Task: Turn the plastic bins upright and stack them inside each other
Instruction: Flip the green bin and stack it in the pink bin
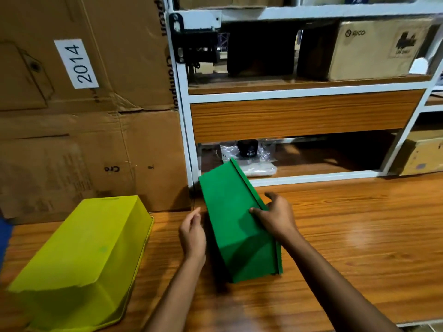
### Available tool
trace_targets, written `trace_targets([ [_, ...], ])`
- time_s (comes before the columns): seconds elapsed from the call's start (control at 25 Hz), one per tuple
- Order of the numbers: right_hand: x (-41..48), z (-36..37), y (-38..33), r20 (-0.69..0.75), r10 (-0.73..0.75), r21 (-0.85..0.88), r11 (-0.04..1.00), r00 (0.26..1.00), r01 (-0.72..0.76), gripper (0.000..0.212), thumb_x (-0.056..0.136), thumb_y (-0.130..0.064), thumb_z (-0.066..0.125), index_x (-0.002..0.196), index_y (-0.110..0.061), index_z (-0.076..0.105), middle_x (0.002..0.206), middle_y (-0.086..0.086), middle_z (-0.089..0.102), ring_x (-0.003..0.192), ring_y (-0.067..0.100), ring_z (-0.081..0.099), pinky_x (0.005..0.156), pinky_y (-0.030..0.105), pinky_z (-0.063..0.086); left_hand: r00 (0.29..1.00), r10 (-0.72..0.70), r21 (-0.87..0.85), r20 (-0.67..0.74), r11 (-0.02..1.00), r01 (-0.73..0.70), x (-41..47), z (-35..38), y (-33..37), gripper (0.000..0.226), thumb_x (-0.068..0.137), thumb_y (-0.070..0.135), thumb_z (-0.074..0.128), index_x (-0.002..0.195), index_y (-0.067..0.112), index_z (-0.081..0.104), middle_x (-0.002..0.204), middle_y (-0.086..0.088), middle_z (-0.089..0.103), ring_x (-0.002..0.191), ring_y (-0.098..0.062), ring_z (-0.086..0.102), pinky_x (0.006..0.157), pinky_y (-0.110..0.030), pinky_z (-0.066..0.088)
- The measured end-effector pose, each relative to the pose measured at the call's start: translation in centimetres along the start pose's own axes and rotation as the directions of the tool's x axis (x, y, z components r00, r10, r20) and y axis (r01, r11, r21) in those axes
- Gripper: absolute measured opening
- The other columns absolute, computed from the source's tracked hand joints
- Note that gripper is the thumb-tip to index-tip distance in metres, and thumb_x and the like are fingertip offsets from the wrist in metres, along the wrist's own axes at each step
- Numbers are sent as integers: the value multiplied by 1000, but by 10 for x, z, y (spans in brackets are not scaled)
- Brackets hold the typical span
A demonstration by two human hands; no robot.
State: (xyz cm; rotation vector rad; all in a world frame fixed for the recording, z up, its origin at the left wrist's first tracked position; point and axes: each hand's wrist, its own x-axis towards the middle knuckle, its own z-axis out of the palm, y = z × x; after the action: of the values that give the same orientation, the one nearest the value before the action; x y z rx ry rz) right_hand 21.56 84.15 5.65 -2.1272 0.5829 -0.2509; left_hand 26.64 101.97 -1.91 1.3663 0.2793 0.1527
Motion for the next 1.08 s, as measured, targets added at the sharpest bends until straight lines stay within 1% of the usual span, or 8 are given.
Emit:
trace_targets([
  [0.08, -9, 10, -5, -59, -98, -50, 994, 993, 95, 55, 79, -29, 76, 131, -16, 61, 104, 11, 74, 98, 31, 69, 84, 41, 57, 986, 72, -58, 153, 996, -63, -2, 8, 36, 20, 96, 15, 53, 86, 20, 70, 99, -4, 71, 99, -19, 64, 83, -28, 48],
  [0.2, -31, 21, -19, -91, -251, -39, 968, 964, 248, 42, 84, -25, 65, 124, -16, 66, 102, 11, 75, 97, 30, 68, 83, 35, 54, 962, 68, 280, 264, 949, -144, -15, 12, 67, 40, 93, 54, 50, 76, 20, 63, 80, 1, 63, 82, -20, 59, 74, -32, 42],
  [0.4, -49, 40, -23, 244, -342, 285, 920, 907, 270, 46, 85, -41, 41, 114, -21, 70, 86, -2, 72, 71, 17, 68, 66, 34, 52, 922, -94, 566, 376, 811, -148, -13, -7, 81, 82, 73, 85, 43, 104, 15, 72, 101, 1, 69, 97, -19, 63, 89, -33, 49],
  [0.6, -26, 48, 19, 114, -56, -513, 852, 992, 107, 58, 88, -46, 56, 134, -13, 48, 136, 18, 51, 124, 40, 52, 97, 50, 47, 945, -190, 591, 266, 807, -4, 17, -45, 52, 10, 81, 10, 57, 79, 10, 67, 99, -16, 74, 87, -27, 71, 73, -34, 55],
  [0.68, -20, 46, 34, 156, 133, -489, 871, 979, -40, 71, 85, -51, 61, 138, -12, 36, 134, 21, 53, 118, 41, 57, 96, 51, 51, 948, -231, 531, 221, 843, 82, 20, -57, 31, 19, 87, 3, 50, 87, 11, 67, 102, -14, 73, 84, -24, 69, 73, -32, 53],
  [0.8, -13, 52, 43, 162, 150, -349, 933, 975, -85, 57, 81, -44, 64, 124, -12, 44, 116, 20, 66, 94, 42, 69, 82, 53, 58, 958, -243, 408, 151, 898, 164, 22, -65, 1, 20, 92, 12, 46, 94, 16, 66, 100, -10, 75, 84, -25, 72, 80, -44, 59],
  [0.96, -12, 51, 54, 132, 157, -182, 974, 979, -132, 38, 86, -22, 61, 121, -8, 56, 115, 22, 66, 101, 42, 66, 82, 42, 56, 964, -217, 257, 152, 951, 174, 21, -62, -2, 19, 95, 12, 50, 95, 17, 68, 98, -9, 75, 84, -25, 72, 77, -40, 57],
  [1.08, -20, 49, 78, 95, 205, 74, 974, 974, -212, 32, 83, -12, 53, 115, -15, 60, 109, 19, 68, 94, 42, 68, 74, 54, 60, 965, -159, 220, 211, 969, 111, 12, -52, 2, 24, 89, 4, 50, 96, 17, 69, 100, -10, 75, 87, -26, 71, 76, -38, 55],
])
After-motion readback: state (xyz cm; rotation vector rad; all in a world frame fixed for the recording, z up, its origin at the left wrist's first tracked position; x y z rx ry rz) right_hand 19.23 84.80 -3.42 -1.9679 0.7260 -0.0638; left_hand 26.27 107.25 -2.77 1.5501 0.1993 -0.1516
